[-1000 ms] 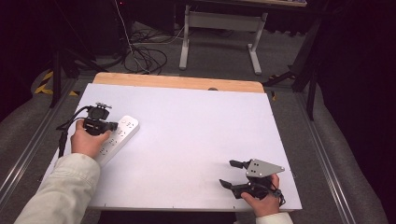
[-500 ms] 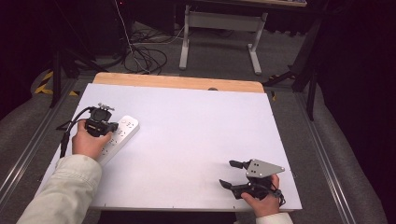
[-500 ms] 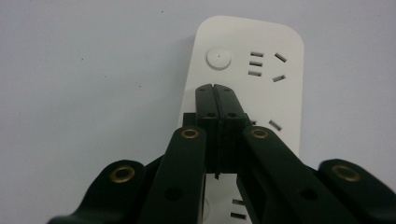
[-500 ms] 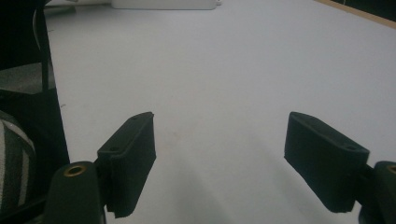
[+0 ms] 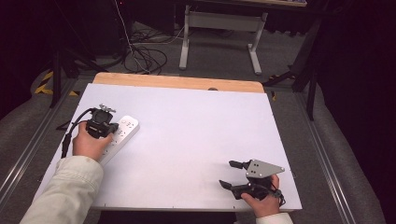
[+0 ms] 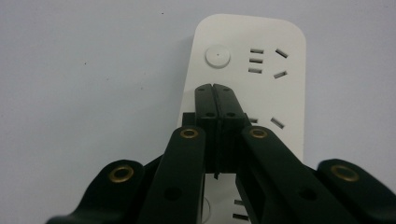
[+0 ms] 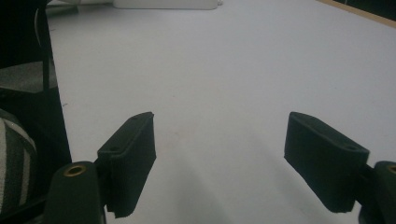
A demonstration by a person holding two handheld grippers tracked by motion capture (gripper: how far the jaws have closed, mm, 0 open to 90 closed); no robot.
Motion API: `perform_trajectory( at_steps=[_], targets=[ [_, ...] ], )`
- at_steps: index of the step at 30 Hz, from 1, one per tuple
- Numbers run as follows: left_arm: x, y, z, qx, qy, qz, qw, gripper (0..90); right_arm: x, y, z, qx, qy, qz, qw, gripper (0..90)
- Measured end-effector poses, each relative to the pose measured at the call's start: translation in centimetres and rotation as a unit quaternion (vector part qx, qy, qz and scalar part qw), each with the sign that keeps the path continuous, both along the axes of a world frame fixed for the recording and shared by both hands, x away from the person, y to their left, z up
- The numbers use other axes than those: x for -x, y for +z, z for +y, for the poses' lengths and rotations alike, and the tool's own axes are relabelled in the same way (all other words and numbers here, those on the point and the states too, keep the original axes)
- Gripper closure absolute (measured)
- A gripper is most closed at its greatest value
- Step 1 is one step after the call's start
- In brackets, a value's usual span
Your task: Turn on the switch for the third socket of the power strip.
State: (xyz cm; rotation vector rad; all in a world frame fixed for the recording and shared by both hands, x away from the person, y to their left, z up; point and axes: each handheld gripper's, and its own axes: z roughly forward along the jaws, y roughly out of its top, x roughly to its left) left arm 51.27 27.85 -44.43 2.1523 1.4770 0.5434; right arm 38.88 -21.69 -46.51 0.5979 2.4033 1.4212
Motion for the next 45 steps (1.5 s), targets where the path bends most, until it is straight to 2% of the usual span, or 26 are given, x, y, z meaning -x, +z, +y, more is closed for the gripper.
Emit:
perform_trajectory(
  at_steps=[4, 9, 13, 18, 20, 24, 28, 33, 36, 40, 45],
  targets=[
    [0.0, -0.04, -0.14, -0.003, 0.003, 0.0, 1.0, 90.0, -0.03, -0.04, 0.02, 0.003, 0.0, 0.001, 1.0, 25.4],
    [-0.01, -0.08, 0.09, 0.006, 0.002, 0.003, 1.0, 90.0, 0.02, -0.03, 0.03, 0.002, 0.001, 0.001, 1.0, 25.4],
    [0.01, -0.13, -0.13, -0.002, 0.003, 0.0, 1.0, 90.0, -0.02, -0.06, -0.01, 0.003, 0.0, 0.002, 1.0, 25.5],
    [-0.02, -0.16, -0.04, 0.004, 0.004, 0.002, 1.0, 90.0, -0.01, -0.08, 0.02, 0.002, 0.001, 0.003, 1.0, 25.5],
    [-0.03, -0.13, -0.16, -0.004, 0.005, 0.001, 1.0, 90.0, 0.0, -0.08, 0.01, 0.002, 0.001, 0.004, 1.0, 25.5],
    [-0.01, -0.16, -0.23, -0.004, 0.007, 0.0, 1.0, 90.0, -0.01, -0.09, -0.03, 0.002, 0.0, 0.004, 1.0, 25.5],
    [-0.03, -0.19, -0.11, 0.004, 0.007, 0.003, 1.0, 90.0, -0.03, -0.12, -0.14, 0.002, -0.002, 0.005, 1.0, 25.7],
    [0.09, -0.25, -0.13, -0.001, 0.005, -0.002, 1.0, 90.0, -0.02, -0.09, -0.31, -0.002, -0.003, 0.006, 1.0, 26.0],
    [0.11, -0.37, -0.04, 0.008, 0.01, -0.002, 0.9999, 90.0, 0.02, -0.08, -0.27, -0.001, -0.003, 0.006, 1.0, 26.0],
    [0.07, -0.33, -0.07, -0.001, 0.006, -0.004, 1.0, 90.0, 0.0, -0.09, -0.3, -0.001, -0.003, 0.006, 1.0, 26.0],
    [-0.09, 0.07, -0.22, 0.006, 0.01, 0.009, 0.9999, 90.0, 0.0, -0.07, -0.33, -0.003, -0.002, 0.005, 1.0, 26.0]
  ],
)
